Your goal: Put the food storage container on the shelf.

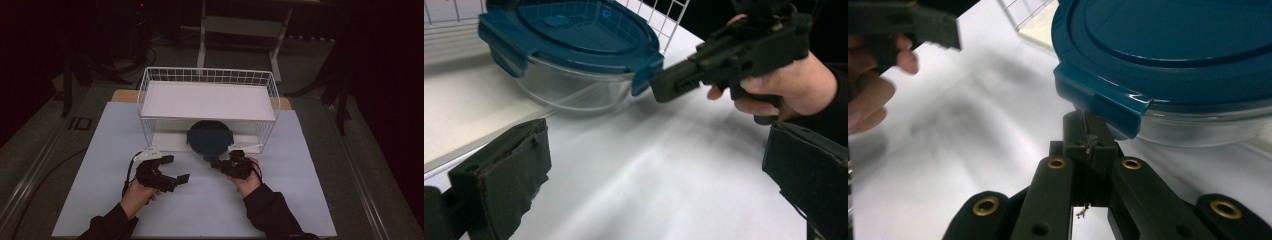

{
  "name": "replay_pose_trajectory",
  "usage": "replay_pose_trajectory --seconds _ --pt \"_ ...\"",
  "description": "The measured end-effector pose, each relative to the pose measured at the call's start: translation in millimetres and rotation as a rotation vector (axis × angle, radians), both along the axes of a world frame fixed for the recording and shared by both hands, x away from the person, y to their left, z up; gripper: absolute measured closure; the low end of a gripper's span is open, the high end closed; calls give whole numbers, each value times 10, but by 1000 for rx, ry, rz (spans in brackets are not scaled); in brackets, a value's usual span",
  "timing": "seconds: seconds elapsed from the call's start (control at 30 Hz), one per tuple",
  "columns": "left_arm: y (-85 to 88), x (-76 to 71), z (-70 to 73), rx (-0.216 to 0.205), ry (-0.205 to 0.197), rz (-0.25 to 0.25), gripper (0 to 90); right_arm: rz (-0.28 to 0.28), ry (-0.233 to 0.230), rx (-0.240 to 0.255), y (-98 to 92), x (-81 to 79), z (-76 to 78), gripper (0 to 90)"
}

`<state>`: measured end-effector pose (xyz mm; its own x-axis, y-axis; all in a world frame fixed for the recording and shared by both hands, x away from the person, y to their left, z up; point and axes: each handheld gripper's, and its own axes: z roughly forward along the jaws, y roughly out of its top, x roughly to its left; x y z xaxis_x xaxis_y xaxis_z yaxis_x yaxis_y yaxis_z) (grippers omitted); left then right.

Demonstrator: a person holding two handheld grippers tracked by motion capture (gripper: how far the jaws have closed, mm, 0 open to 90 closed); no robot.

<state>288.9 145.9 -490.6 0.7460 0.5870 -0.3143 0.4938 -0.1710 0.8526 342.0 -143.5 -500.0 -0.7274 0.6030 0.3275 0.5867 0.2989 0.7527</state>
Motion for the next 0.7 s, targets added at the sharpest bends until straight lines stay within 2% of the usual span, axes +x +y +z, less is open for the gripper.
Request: replay_pose_trajectory --seconds 0.7 --pt "-5 -3 -15 11 -14 1 0 -86 -9 -23 38 331 13 898"
